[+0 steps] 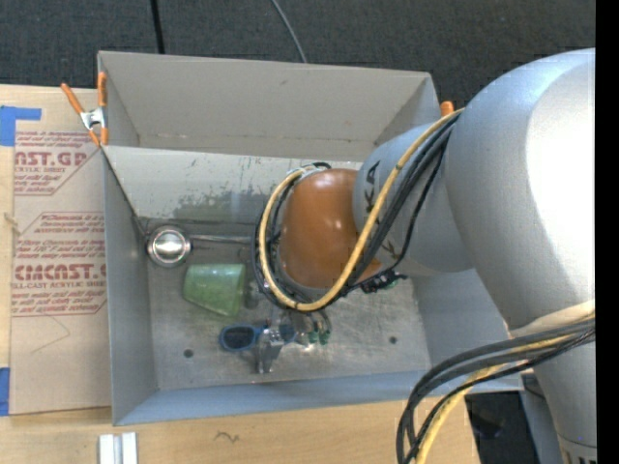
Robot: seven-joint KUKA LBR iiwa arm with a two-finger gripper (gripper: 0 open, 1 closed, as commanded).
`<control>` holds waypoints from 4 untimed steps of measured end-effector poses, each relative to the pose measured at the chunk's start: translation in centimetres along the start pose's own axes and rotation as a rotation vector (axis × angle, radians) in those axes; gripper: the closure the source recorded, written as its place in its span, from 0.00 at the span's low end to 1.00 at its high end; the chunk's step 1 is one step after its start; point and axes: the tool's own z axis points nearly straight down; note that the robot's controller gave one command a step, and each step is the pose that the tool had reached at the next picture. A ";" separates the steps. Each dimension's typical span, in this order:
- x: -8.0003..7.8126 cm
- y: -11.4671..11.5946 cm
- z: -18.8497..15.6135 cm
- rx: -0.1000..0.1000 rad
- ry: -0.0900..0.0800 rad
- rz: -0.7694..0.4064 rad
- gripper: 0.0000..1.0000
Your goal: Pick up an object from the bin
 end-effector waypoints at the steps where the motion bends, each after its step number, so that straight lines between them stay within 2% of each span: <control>1: 1.9 0.9 -3.1 0.000 0.007 0.071 0.00; 2: 2.9 0.3 -2.9 0.001 0.009 0.117 0.00; 3: 2.2 0.7 -0.1 0.001 0.002 0.102 0.00; 4: 2.2 0.7 -0.2 0.001 0.006 0.102 0.00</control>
Offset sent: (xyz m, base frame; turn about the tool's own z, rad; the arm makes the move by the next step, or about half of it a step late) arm -0.0191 0.0061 0.0299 0.0715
